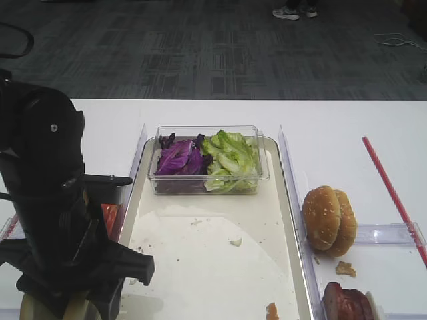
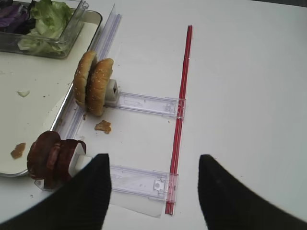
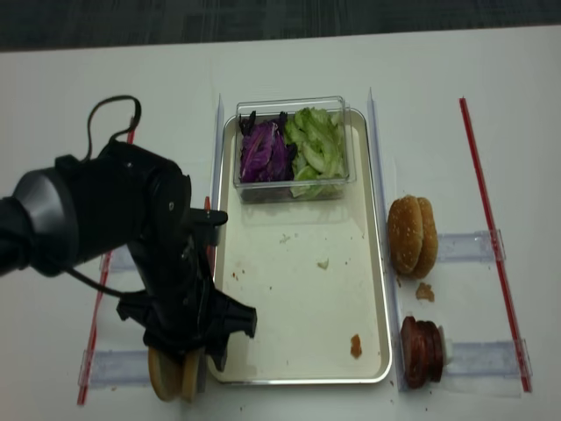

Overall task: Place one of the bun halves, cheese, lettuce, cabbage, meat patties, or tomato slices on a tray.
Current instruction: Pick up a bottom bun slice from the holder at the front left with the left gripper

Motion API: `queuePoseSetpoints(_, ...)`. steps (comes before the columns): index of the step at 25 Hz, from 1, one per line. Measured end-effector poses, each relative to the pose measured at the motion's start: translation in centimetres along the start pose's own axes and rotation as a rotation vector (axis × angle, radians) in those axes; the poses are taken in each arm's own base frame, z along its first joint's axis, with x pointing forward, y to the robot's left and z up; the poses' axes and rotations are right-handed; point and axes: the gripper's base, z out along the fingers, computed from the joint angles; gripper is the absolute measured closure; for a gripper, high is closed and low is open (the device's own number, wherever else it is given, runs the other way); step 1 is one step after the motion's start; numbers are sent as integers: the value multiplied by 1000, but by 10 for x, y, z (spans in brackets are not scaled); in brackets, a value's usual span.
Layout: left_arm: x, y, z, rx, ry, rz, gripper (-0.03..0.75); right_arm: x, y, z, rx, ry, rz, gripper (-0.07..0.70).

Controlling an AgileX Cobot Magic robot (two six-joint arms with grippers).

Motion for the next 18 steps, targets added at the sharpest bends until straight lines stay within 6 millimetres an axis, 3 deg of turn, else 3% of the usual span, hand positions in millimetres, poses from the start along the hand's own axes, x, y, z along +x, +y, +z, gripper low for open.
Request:
queuePoseSetpoints(11,0,6,0,-68,2,-31,443,0,0,0,0,0,0,204)
queuePoseSetpoints(18,0,8,0,-95,1,-47,598,0,0,0,0,0,0,204)
